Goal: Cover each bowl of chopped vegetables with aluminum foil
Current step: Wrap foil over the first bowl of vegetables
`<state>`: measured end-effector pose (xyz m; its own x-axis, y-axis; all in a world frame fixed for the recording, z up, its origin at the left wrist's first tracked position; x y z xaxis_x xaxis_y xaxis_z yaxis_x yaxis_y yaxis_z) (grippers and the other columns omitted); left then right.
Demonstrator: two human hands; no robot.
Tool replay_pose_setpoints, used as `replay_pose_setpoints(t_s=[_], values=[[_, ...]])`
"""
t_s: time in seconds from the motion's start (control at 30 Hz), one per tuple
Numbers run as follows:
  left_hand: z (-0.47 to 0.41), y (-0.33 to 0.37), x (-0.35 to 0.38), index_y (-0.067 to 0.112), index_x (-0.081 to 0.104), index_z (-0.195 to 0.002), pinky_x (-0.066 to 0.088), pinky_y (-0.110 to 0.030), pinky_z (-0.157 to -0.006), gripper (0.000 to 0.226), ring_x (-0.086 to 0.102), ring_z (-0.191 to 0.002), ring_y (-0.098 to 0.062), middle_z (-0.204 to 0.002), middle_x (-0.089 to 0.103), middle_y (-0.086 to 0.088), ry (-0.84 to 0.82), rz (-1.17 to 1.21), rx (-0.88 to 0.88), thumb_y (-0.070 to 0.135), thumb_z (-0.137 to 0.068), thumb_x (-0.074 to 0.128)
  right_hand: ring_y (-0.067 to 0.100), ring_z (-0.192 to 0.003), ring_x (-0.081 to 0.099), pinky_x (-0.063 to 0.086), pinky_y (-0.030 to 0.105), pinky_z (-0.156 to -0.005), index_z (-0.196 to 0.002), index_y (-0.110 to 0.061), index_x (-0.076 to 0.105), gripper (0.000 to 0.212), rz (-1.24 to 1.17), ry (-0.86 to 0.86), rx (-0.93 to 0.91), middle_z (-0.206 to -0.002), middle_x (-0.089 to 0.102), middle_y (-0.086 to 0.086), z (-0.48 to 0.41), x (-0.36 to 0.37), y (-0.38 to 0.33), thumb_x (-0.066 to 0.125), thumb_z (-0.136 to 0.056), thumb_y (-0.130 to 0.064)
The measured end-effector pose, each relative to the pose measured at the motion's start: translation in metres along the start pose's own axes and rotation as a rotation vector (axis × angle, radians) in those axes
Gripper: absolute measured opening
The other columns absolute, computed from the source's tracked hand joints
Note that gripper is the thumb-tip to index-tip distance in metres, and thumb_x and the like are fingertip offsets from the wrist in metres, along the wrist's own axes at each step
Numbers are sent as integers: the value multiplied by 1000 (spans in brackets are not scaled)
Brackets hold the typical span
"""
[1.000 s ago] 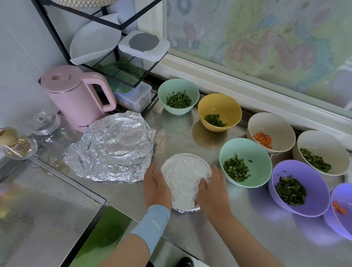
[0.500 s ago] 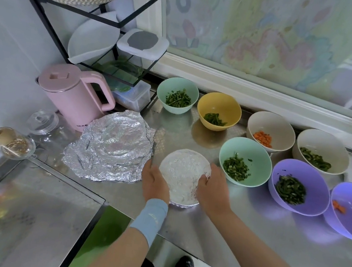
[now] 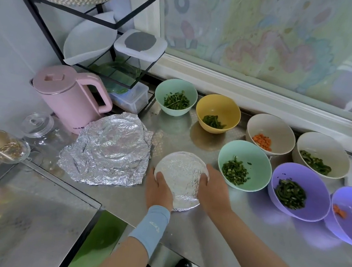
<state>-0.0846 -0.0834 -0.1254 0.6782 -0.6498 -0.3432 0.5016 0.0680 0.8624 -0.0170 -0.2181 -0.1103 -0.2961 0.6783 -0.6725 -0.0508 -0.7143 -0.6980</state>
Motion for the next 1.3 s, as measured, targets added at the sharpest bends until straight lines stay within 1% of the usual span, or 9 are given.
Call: replay_pose_setpoints(t_s=[0.1, 0.17, 0.3, 0.53, 0.77, 0.9, 1.0, 1.17, 1.3], values=[[-24, 18, -11, 18, 30, -151, 22, -38, -119, 50, 26, -145, -19, -157, 30, -2, -31, -342, 455, 24, -102, 38, 25, -146, 21, 22, 37, -117, -151, -11, 25, 55, 251, -22, -208, -158, 23, 7, -12, -4, -12, 41, -100, -24], [-39, 27, -4, 18, 30, -152, 21, -38, -120, 52, 22, -147, -18, -159, 26, -1, -218, -580, 705, 27, -102, 39, 22, -149, 10, 13, 34, -120, -155, -11, 16, 61, 383, -74, -375, -162, 12, 6, -20, -3, -21, 39, -101, -28], [-51, 27, 7, 19, 26, -153, 25, -39, -118, 59, 22, -145, -16, -159, 26, 3, -431, -892, 878, 44, -100, 23, 18, -149, 11, 13, 31, -119, -156, -16, 13, 60, 437, -213, -478, -162, 13, 0, -32, 6, -23, 34, -103, -34], [-51, 27, 11, 23, 26, -148, 39, -41, -106, 60, 35, -132, -18, -150, 33, 5, -385, -1000, 899, 48, -95, 14, 21, -130, 41, 42, 39, -103, -148, -24, 32, 50, 287, -151, -382, -147, 37, -6, -35, 12, -17, 41, -99, -29], [-48, 34, 13, 23, 33, -143, 44, -38, -96, 47, 44, -119, -17, -139, 42, 6, -372, -951, 818, 40, -100, 25, 23, -116, 51, 50, 38, -87, -146, -30, 31, 45, 374, -125, -393, -137, 43, -6, -35, 16, -19, 33, -101, -34], [-55, 29, 5, 20, 48, -138, 40, -30, -101, 39, 48, -125, -16, -137, 51, 6, -372, -615, 626, 31, -104, 33, 20, -119, 49, 50, 38, -87, -147, -35, 29, 46, 324, -122, -364, -139, 42, -10, -32, 14, -15, 31, -102, -38], [-49, 19, -11, 20, 60, -128, 36, -23, -102, 33, 52, -124, -15, -132, 59, 5, -231, -274, 447, 20, -103, 38, 20, -121, 48, 49, 39, -89, -148, -36, 29, 46, 275, -108, -310, -143, 40, -10, -33, 13, -12, 31, -102, -37], [-3, -7, -16, 15, 36, -148, 18, -19, -117, 55, 26, -143, -4, -153, 32, 6, -141, -233, 652, 32, -96, 34, 18, -122, 50, 45, 35, -94, -150, -34, 29, 48, 188, -59, -221, -144, 41, -9, -34, 12, -3, 33, -102, -35], [8, -15, -1, 9, 24, -152, 16, -18, -117, 64, 20, -146, -6, -159, 24, 0, -157, -125, 587, 35, -96, 36, 17, -125, 47, 40, 33, -97, -150, -30, 31, 47, 168, -53, -203, -145, 41, -6, -33, 11, -4, 34, -103, -32]])
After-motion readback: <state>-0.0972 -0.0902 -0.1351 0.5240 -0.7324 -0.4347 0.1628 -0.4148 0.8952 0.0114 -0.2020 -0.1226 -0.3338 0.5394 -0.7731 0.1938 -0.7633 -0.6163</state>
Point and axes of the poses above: each hand's wrist, its own z-axis away from the middle knuckle, its own x-axis out of the palm, y = z × x, the point moved 2 cm from there along -z, towards the middle knuckle
